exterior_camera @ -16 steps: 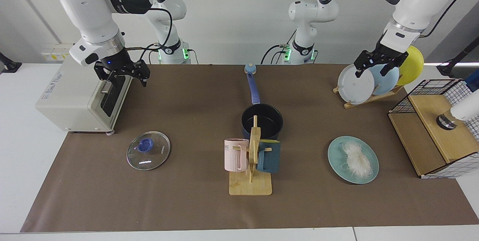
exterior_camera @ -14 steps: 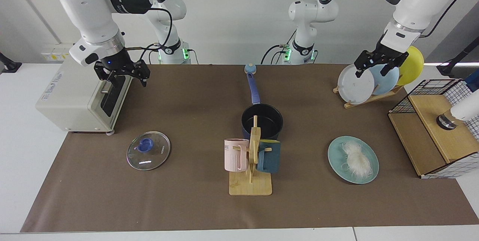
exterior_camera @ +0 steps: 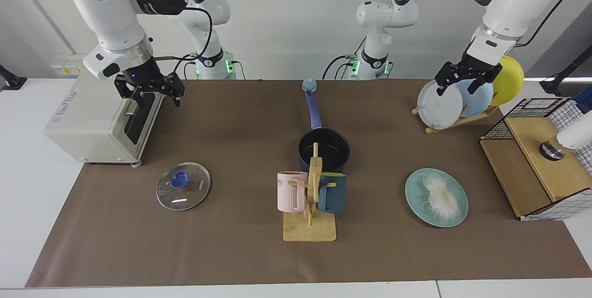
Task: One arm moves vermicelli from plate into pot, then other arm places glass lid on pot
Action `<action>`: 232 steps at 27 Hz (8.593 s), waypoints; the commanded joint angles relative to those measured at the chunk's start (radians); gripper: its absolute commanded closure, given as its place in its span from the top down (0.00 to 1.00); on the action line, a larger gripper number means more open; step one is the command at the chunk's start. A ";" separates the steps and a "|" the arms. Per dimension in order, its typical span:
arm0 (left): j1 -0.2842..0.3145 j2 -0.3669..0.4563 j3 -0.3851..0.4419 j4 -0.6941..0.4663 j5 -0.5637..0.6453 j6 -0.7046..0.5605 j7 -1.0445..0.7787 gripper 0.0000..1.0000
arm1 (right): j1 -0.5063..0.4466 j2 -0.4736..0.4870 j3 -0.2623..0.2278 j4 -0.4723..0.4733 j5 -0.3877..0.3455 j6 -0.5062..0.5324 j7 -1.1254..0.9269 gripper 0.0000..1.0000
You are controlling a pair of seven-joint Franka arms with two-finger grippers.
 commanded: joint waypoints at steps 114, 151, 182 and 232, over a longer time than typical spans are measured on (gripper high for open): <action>-0.025 0.406 -0.543 -0.183 0.011 0.652 -0.622 0.29 | 0.045 0.240 -0.001 0.074 -0.050 0.153 0.061 0.00; 0.113 0.127 -0.178 0.068 0.087 0.006 -0.108 1.00 | 0.596 0.508 -0.010 0.558 -0.036 -0.123 0.734 0.00; 0.122 0.108 -0.144 0.098 -0.026 0.007 -0.027 1.00 | 0.674 0.757 0.002 0.756 -0.042 -0.037 0.763 0.00; 0.121 0.107 -0.163 0.099 -0.011 0.012 -0.035 1.00 | 0.674 0.733 0.001 0.675 0.004 0.012 0.733 0.00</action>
